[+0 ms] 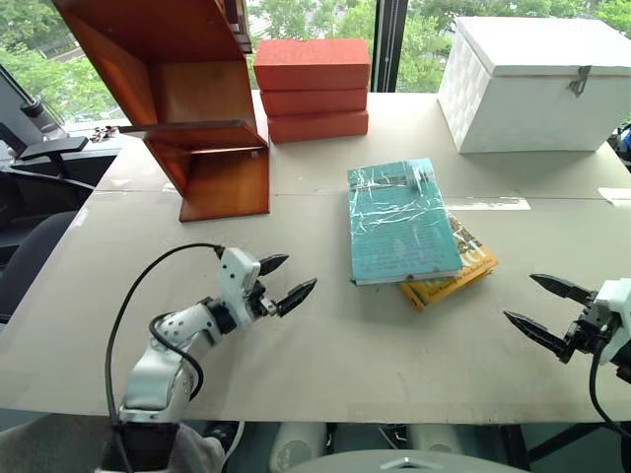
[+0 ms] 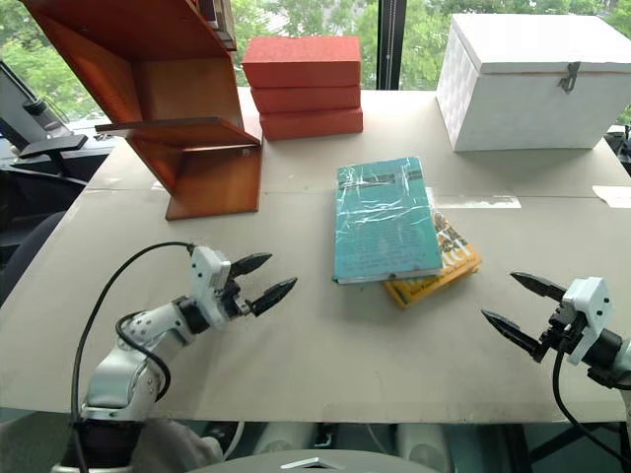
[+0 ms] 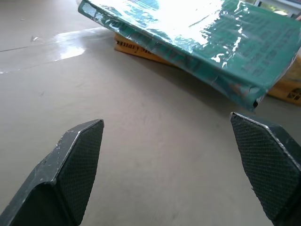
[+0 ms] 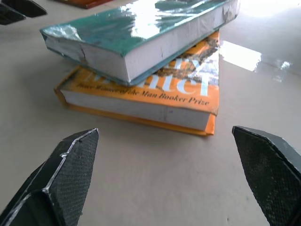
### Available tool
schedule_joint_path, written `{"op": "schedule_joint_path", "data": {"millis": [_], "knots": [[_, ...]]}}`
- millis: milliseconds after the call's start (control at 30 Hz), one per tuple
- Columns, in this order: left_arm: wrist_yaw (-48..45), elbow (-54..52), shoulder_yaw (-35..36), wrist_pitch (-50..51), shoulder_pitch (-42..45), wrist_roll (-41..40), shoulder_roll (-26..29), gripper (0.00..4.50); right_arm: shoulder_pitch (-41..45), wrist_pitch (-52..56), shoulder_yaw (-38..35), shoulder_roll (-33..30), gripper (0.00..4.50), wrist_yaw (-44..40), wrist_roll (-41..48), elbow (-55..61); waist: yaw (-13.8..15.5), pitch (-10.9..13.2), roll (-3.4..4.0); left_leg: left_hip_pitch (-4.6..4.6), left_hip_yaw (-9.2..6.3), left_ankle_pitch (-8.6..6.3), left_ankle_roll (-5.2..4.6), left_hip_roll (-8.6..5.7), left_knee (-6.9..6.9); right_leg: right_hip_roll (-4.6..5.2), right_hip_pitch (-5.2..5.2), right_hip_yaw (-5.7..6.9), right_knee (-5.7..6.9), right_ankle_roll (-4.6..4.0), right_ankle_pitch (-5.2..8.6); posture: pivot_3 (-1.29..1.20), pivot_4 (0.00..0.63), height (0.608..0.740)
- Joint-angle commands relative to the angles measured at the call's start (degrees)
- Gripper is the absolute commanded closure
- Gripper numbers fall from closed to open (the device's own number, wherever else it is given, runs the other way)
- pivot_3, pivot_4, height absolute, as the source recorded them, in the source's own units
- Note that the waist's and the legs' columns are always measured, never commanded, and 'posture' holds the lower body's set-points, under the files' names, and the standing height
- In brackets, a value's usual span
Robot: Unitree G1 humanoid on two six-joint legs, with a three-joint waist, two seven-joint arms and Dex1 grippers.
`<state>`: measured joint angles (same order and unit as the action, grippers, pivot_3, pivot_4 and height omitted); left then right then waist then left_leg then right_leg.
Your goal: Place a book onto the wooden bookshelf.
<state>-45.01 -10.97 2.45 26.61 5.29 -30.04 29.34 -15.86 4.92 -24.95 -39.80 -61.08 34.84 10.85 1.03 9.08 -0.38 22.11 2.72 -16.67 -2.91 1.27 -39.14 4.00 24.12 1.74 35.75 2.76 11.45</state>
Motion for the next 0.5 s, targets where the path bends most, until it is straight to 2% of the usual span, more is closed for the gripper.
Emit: {"op": "schedule_joint_path", "data": {"millis": [33,133,267,500], "knots": [[0.7,0.33,-2.46,15.5,5.6,-6.25,-0.07,0.08,-1.82,6.05,-4.01,-1.06,0.0,3.17,6.88,9.9,-0.16,0.01,-0.02,-0.01,0.0,0.0,0.0,0.0,0.0,0.0,-0.01,-0.01,0.0,0.01,0.01,0.0,0.15,0.74],[7.32,7.81,1.91,26.86,14.33,-12.69,-6.27,0.08,-3.86,10.38,-4.6,-1.9,0.0,5.64,10.22,18.04,-0.13,0.1,-0.17,0.02,-0.05,0.0,0.0,-0.01,0.0,-0.04,-0.02,0.0,0.01,0.01,0.01,0.0,0.15,0.74],[11.4,14.96,5.22,36.65,21.94,-17.39,-11.55,0.08,-4.81,12.6,-6.74,-1.73,0.0,8.57,12.17,23.36,-0.32,0.27,-0.51,0.04,-0.11,0.01,0.0,-0.05,-0.07,-0.09,-0.02,0.02,0.04,0.2,-0.09,0.0,0.15,0.74],[13.13,25.65,7.06,44.95,30.47,-19.05,-17.19,0.08,-6.16,13.59,-9.8,-0.76,0.0,10.62,14.97,26.56,-0.09,0.33,-0.62,0.1,-0.16,0.01,0.0,-0.29,-0.08,-0.06,-0.03,0.01,0.02,0.21,-0.09,0.0,0.15,0.74]]}}
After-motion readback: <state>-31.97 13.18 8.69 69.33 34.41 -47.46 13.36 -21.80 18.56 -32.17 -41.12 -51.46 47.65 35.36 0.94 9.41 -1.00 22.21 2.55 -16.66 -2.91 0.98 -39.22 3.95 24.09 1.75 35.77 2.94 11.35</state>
